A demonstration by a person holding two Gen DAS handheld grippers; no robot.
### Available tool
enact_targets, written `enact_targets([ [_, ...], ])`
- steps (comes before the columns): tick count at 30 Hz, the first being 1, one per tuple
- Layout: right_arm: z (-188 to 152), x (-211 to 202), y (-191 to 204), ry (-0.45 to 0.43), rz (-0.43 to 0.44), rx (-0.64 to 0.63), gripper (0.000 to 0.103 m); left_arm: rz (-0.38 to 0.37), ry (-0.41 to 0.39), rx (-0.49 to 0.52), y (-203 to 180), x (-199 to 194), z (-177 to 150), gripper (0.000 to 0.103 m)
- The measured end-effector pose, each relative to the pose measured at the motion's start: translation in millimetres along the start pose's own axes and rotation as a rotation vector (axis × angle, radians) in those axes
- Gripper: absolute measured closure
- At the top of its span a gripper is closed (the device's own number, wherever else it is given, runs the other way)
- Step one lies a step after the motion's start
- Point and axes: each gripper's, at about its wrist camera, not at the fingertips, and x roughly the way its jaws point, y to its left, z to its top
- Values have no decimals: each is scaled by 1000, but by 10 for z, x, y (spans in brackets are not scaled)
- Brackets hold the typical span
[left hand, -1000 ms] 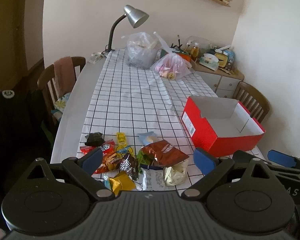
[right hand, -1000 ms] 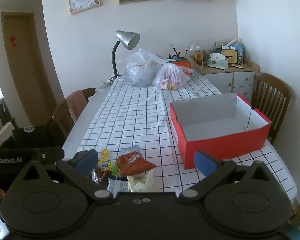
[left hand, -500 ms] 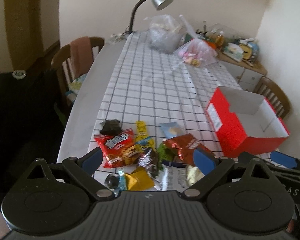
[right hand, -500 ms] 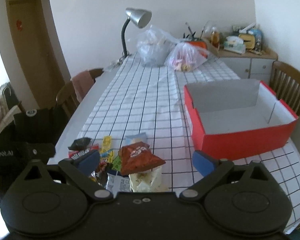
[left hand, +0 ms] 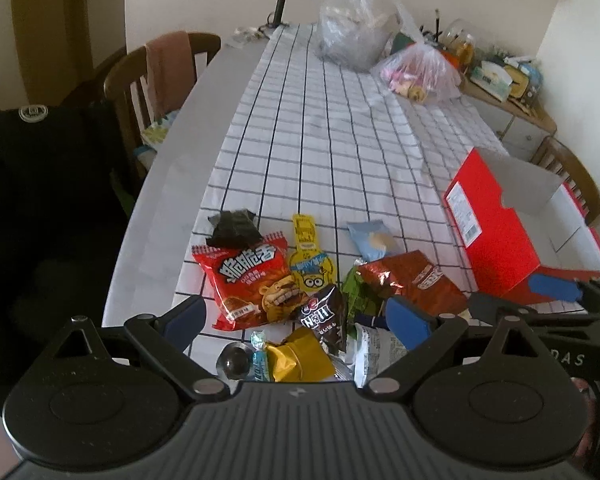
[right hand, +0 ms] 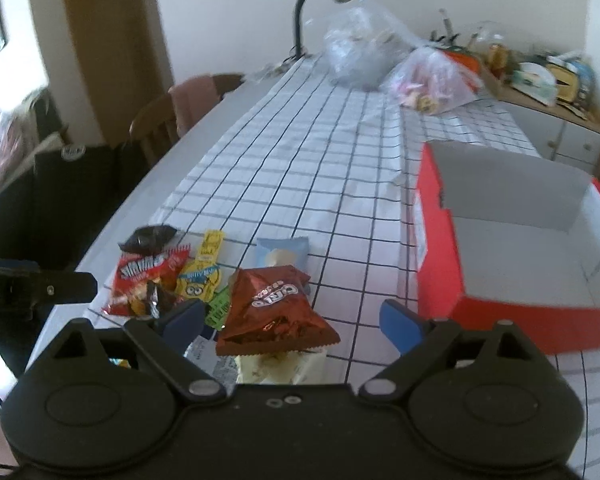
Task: Organize snacks
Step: 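Grasp the M&M's packet with the left tool while the right grasps the orange chip bag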
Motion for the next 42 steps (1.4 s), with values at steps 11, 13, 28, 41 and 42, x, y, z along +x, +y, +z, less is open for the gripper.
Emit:
enact_targets([
  [11, 104, 667, 29, 164, 72, -147, 19, -12, 100, -9, -48, 572, -21, 12],
  [13, 111, 734, 42, 186, 81, -164, 20, -25, 117, -24, -41, 641, -23, 14],
  [28, 111, 947, -19, 239, 88, -157, 27, -95, 221, -123, -32, 982, -1, 47],
  [41, 66, 1001, -152, 230, 72, -103, 53, -101, 243, -168, 14, 1078, 13, 68],
  [42, 64, 994, -153, 226, 71, -104, 56, -101, 243, -171, 19, 1079, 8, 69],
])
